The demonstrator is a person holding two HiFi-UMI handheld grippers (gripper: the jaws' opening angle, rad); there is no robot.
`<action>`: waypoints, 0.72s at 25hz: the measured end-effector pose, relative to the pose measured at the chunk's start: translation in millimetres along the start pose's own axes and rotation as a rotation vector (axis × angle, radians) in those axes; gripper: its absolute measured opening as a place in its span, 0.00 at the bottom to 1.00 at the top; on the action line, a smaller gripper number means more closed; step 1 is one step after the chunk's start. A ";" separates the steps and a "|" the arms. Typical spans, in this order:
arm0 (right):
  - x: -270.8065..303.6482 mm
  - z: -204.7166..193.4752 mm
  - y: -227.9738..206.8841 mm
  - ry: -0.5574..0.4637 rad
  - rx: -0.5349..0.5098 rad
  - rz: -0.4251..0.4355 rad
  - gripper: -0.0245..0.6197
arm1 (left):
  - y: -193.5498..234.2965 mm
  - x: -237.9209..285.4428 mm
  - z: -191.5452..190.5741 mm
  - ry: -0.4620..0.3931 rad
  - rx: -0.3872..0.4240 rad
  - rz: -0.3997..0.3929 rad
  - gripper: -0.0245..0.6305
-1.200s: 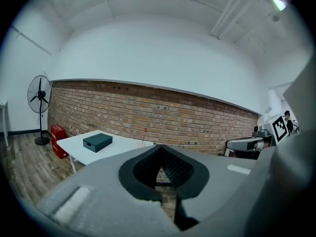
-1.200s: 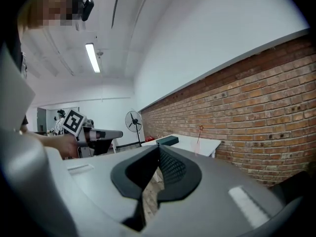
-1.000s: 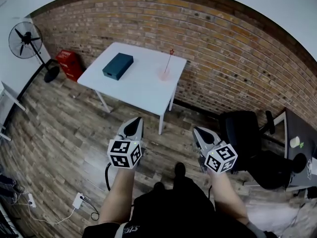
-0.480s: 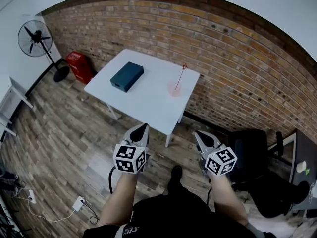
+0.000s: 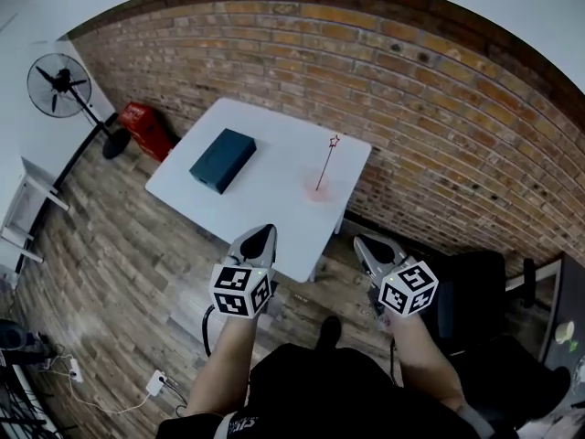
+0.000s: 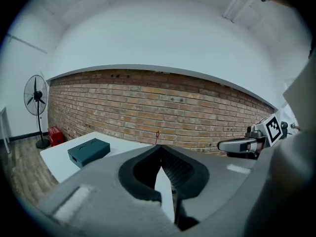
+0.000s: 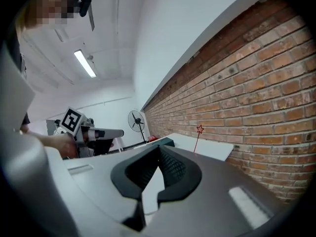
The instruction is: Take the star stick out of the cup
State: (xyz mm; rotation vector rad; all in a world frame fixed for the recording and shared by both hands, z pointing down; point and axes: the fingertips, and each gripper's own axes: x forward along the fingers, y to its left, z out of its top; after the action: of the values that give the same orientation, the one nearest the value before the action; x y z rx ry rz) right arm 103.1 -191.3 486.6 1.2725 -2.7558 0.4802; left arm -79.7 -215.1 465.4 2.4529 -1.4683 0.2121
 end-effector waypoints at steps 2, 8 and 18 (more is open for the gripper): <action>7.2 7.0 -22.2 0.001 0.000 -0.003 0.04 | -4.6 19.8 5.2 0.002 0.004 -0.008 0.05; 32.7 13.0 -51.6 0.017 0.027 -0.003 0.04 | -1.6 63.4 4.8 0.043 -0.015 -0.043 0.05; 91.0 26.9 -81.5 0.053 0.038 -0.037 0.04 | 43.5 114.3 22.4 0.039 -0.049 -0.080 0.05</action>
State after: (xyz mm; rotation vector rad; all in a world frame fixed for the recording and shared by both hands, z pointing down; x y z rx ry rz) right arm 106.7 -315.7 498.9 1.2971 -2.6876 0.5579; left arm -64.1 -337.5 481.1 2.4484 -1.3411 0.2040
